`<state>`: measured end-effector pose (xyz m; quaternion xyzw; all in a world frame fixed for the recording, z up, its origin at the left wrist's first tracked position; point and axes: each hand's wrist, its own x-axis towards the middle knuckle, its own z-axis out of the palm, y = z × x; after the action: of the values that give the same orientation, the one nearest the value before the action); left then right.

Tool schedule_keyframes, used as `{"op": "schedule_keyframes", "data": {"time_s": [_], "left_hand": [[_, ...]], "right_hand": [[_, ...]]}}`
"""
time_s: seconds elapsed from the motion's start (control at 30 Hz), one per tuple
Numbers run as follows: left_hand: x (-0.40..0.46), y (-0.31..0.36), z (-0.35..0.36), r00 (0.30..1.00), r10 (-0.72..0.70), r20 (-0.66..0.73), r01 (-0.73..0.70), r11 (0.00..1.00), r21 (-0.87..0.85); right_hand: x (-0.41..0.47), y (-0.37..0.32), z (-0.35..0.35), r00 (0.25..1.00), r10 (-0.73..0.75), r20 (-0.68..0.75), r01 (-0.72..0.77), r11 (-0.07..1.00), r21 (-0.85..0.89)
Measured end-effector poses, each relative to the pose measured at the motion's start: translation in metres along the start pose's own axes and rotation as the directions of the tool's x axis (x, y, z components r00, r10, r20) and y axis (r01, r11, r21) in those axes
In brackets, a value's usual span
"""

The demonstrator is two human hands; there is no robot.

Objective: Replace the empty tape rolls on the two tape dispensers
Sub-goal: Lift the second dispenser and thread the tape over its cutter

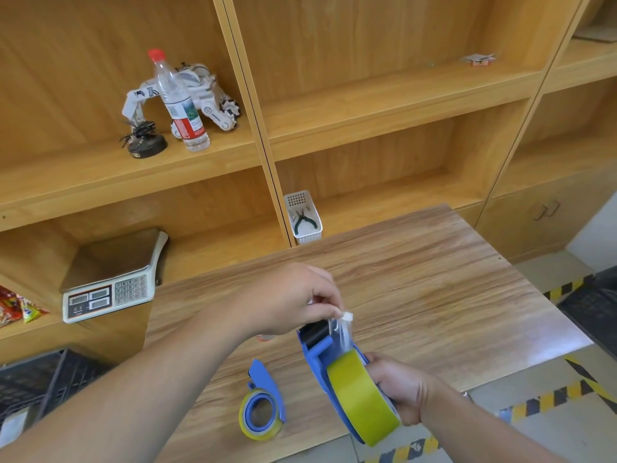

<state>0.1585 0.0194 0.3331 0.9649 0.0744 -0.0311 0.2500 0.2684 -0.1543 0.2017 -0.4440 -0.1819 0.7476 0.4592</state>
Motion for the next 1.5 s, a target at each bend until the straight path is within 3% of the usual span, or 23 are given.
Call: {"op": "schedule_keyframes", "data": {"time_s": [0.3,0.5,0.87,1.03,1.3,1.5], "left_hand": [[-0.009,-0.023,0.003,0.979,-0.204,-0.006,0.204,0.978,-0.035],[-0.022,-0.041,0.001,0.945,-0.325,-0.020,0.322,0.943,-0.086],[-0.029,-0.062,0.004,0.916,-0.401,-0.003,0.392,0.897,-0.205],[-0.028,-0.065,0.017,0.901,-0.424,0.089,0.429,0.842,-0.327],[-0.023,-0.061,0.031,0.871,-0.387,0.304,0.490,0.628,-0.605],[-0.022,-0.067,0.054,0.802,-0.357,0.479,0.567,0.200,-0.799]], "right_hand": [[0.005,0.005,-0.005,0.998,-0.003,-0.069,0.002,1.000,-0.025],[0.007,0.000,-0.003,1.000,0.013,-0.026,-0.014,0.999,-0.051],[0.011,-0.004,0.000,0.999,0.036,-0.011,-0.037,0.981,-0.190],[0.012,-0.003,0.003,0.999,0.042,0.015,-0.037,0.974,-0.223],[0.013,0.003,0.001,0.999,0.038,0.022,-0.032,0.976,-0.217],[0.015,0.008,0.004,1.000,0.004,-0.006,-0.006,0.969,-0.247]]}}
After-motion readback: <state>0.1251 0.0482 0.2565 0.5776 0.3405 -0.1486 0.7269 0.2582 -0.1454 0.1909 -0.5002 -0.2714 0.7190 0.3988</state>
